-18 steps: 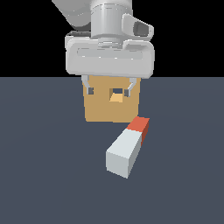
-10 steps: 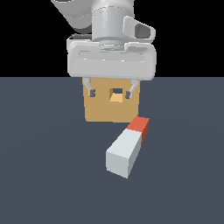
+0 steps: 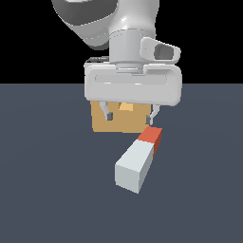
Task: Insert the peg into the horizontal hole in a box.
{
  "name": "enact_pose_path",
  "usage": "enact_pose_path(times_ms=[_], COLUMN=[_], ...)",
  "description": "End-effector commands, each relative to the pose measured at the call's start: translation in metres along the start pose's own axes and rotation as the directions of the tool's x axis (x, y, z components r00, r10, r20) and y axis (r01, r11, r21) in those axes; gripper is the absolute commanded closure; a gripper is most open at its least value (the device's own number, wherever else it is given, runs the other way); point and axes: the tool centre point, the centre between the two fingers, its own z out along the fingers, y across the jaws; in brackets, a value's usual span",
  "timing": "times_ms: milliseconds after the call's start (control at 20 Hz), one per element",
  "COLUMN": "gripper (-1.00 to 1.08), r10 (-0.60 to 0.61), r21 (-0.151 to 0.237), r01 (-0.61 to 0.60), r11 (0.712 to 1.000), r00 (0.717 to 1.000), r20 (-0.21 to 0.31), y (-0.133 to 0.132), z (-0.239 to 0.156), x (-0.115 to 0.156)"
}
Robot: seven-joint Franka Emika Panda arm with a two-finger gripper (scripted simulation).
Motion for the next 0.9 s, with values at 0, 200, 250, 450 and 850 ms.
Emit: enact_pose_path(times_ms=[0,200,250,450,850], gripper=[-0.92,-0.92,-0.92,-0.92,-0.92], r10=[0.068,0.156,0.173,0.223,0.237], r21=[-0.006,-0.014,-0.016,-0.020,-0.020], r01=[-0.068,-0.156,-0.173,-0.223,-0.237], r11=[0.998,0.988,0.985,0.975,0.971], r00=[0.998,0.988,0.985,0.975,0.971], r20=[-0.004,-0.010,-0.011,-0.015,-0.016], y=[0.008,0.019,0.021,0.027,0.029], z=[0.012,0.028,0.031,0.040,0.044], x=[-0.005,-0.012,-0.014,-0.019,-0.021])
